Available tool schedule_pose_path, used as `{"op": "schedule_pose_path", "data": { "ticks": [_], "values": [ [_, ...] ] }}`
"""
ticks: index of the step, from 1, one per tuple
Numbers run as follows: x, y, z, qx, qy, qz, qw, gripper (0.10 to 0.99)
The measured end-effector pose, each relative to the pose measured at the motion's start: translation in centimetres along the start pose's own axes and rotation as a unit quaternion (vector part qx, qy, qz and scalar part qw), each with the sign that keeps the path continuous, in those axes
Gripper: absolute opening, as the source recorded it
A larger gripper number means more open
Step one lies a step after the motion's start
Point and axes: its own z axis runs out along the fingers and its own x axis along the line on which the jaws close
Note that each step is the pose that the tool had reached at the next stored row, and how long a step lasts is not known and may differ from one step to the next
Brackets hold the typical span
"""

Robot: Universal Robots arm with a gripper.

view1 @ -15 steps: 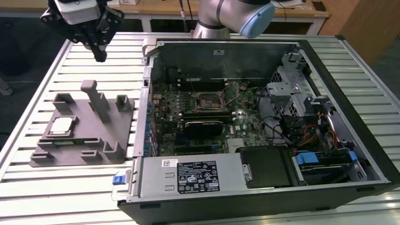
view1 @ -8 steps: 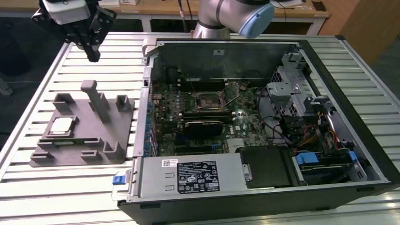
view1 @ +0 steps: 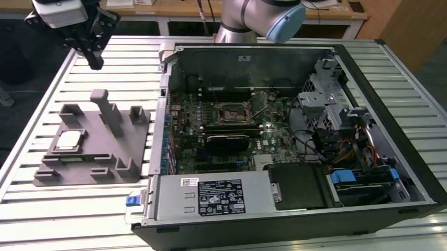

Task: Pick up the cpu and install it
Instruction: 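Reach for the cpu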

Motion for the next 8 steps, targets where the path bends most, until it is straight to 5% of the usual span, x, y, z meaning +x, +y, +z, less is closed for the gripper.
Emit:
{"op": "schedule_pose_path", "data": {
  "ticks": [8],
  "values": [
    [1.17, -0.12, 0.67, 0.0, 0.0, 0.0, 1.0, 0.106]
  ]
}}
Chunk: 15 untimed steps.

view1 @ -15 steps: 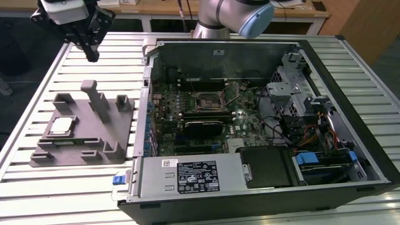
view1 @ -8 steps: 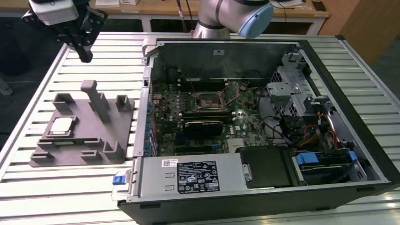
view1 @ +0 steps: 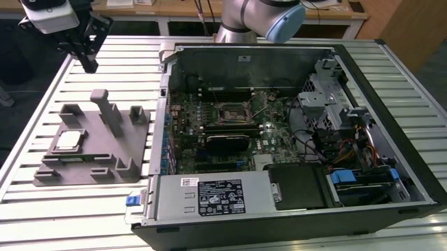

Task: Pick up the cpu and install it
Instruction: 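Reach for the cpu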

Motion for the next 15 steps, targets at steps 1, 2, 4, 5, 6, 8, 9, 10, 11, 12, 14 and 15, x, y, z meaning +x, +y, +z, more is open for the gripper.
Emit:
{"op": "schedule_pose_path", "data": {
  "ticks": [1, 2, 4, 5, 6, 8, 9, 10, 11, 12, 14, 15],
  "values": [
    [0.13, -0.02, 0.1, 0.0, 0.0, 0.0, 1.0, 0.106],
    [0.26, -0.03, 0.2, 0.0001, 0.0, 0.0, 1.0, 0.106],
    [0.5, -0.06, 0.39, 0.0, 0.0, 0.0, 1.0, 0.106],
    [0.62, -0.07, 0.48, 0.0, 0.0, 0.0, 1.0, 0.106],
    [0.73, -0.08, 0.57, 0.0, -0.0001, 0.0, 1.0, 0.106],
    [0.96, -0.11, 0.74, 0.0, 0.0, 0.0, 1.0, 0.106],
    [1.1, -0.13, 0.83, -0.0001, -0.0001, 0.0, 1.0, 0.106],
    [1.22, -0.14, 0.91, 0.0, 0.0, 0.0, 1.0, 0.106],
    [1.34, -0.15, 0.99, 0.0, 0.0, 0.0, 1.0, 0.106],
    [1.46, -0.16, 1.07, 0.0, 0.0, 0.0, 1.0, 0.106],
    [1.7, -0.19, 1.23, 0.0, 0.0, 0.0, 1.0, 0.106],
    [1.82, -0.2, 1.31, 0.0, 0.0, 0.0, 1.0, 0.106]
  ]
}}
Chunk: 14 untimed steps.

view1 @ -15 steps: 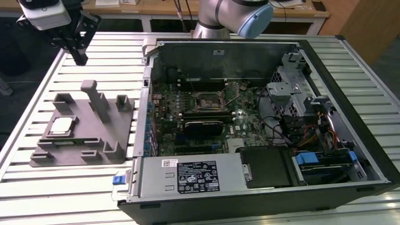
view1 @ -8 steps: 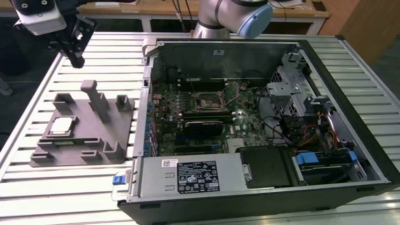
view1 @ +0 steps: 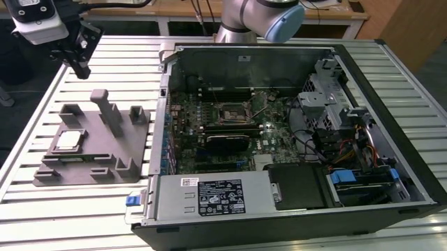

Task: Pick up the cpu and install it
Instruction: 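Reach for the cpu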

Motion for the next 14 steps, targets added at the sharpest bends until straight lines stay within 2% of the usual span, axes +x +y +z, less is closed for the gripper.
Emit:
{"op": "schedule_pose_path", "data": {
  "ticks": [14],
  "values": [
    [1.72, -0.2, 1.29, 0.0, 0.0, 0.0, 1.0, 0.106]
  ]
}}
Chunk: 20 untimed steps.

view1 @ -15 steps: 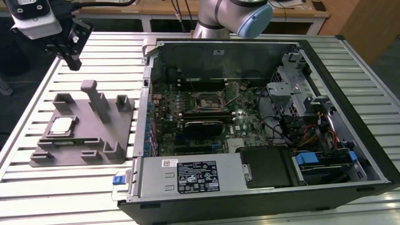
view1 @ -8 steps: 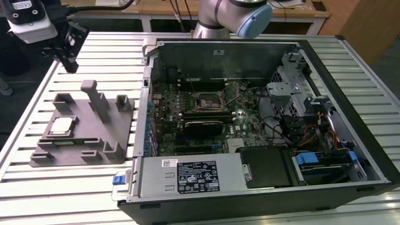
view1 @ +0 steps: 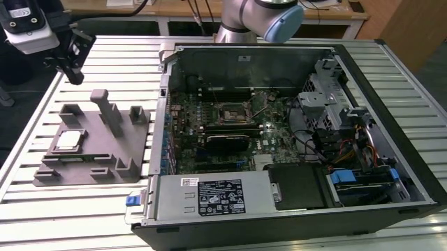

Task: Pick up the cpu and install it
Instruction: 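Reach for the cpu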

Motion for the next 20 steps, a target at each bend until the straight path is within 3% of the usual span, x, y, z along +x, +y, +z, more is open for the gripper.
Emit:
{"op": "schedule_pose_path", "data": {
  "ticks": [20],
  "values": [
    [3.11, -0.38, 2.76, 0.0, 0.0, 0.0, 1.0, 0.106]
  ]
}}
